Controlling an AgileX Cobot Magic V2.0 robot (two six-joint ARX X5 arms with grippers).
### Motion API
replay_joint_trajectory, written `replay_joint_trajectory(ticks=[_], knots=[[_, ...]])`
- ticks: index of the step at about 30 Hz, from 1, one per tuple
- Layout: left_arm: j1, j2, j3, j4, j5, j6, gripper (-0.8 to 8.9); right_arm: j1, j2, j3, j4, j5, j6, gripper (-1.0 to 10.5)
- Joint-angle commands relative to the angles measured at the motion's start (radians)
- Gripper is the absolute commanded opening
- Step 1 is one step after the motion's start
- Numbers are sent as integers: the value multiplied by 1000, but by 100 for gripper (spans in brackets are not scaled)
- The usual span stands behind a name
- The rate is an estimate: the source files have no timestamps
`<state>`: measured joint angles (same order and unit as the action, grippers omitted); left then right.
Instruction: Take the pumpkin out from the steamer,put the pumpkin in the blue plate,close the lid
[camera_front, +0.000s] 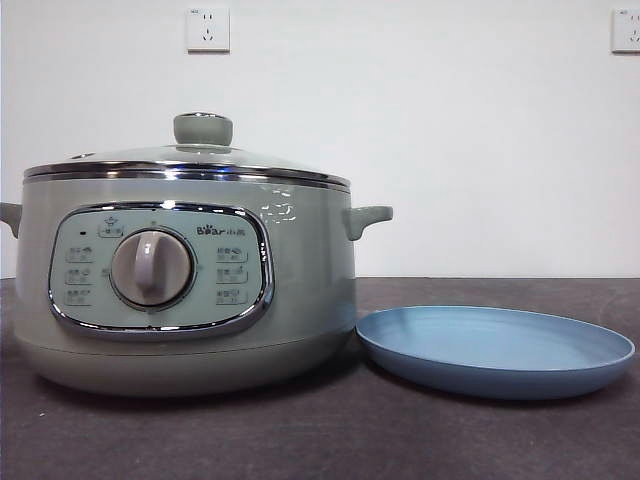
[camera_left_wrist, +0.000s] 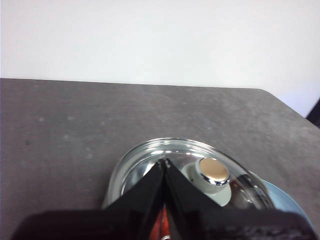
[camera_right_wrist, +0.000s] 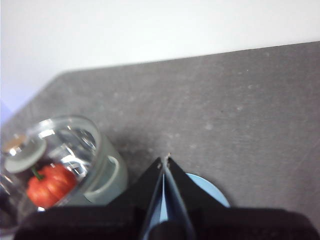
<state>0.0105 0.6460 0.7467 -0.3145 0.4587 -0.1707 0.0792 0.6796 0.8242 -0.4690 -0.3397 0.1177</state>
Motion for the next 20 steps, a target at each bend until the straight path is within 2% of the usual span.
replay_joint_trajectory(ticks=[1,2,4,6,13,18,20], knots=[[1,27,11,-2,34,18,17,1,45,41,-35,-2,-113,104],[1,34,12,-2,47,18,71,1,61,53,-42,0,-113,179],[0,47,12,-2,47,17,244,1,79,62,-41,-1,-112,327],[-5,56,12,-7,47,14,388,1,90,63,-40,0,-112,433],[-58,122,33,-26,39,14,406,1,106,63,-37,-1,-111,446],[-131,234,124,-69,38,24,406,1,106,63,-37,-2,-108,445],[-169,283,172,-92,7,44,406,1,106,63,-38,-2,-108,445]])
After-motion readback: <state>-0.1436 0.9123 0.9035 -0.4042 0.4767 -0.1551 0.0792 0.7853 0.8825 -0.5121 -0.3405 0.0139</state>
